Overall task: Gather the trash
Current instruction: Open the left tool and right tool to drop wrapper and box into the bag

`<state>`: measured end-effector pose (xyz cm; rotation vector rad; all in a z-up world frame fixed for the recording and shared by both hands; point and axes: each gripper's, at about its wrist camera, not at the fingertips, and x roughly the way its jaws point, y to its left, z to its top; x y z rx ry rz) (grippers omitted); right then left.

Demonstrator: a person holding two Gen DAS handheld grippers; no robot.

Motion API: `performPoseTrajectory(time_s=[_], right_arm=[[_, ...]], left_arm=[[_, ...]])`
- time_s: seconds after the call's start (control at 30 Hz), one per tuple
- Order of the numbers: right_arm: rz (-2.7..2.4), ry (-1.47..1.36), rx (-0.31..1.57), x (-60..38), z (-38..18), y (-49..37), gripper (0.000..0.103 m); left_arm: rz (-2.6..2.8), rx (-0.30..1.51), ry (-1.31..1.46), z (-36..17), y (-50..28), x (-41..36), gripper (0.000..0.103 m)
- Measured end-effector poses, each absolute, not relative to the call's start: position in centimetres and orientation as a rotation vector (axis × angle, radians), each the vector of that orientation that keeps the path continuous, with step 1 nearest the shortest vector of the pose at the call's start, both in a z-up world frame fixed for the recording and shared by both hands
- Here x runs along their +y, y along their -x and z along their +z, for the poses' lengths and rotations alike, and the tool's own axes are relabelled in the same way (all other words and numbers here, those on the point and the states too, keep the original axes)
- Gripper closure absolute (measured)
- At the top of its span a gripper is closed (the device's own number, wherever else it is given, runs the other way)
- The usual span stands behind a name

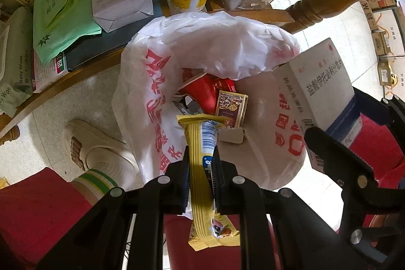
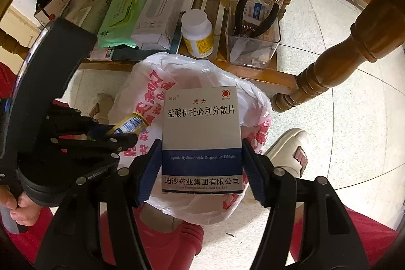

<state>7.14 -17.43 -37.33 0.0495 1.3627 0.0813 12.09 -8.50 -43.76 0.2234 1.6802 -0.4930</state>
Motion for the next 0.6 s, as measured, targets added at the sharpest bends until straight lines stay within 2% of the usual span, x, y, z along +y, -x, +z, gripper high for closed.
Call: performPoseTrajectory(time_s=[0.4, 0.47, 0.53, 0.6], right_arm=[[0.093, -0.067, 1.408, -17.2, -38.6, -7.4, 0.042], [0.092, -0.078, 1.424, -17.3, -38.9, -7.5, 0.041], [0.082, -0.086, 1.431, -17.5, -39.1, -7.5, 0.035], [0.075, -0.102, 1.437, -17.8, -39.2, -7.5, 0.032]], left_arm=[[-0.493, 1.698, -0.212, -44.1, -12.1, -8.5, 0.088], [-0.486, 1.701, -0.227, -44.1, -12.1, -8.5, 0.087], [-0.478, 1.704, -0.235, -44.2, -12.2, -8.4, 0.087], [-0.469, 1.714, -0.234, -44.4, -12.3, -8.3, 0.079]])
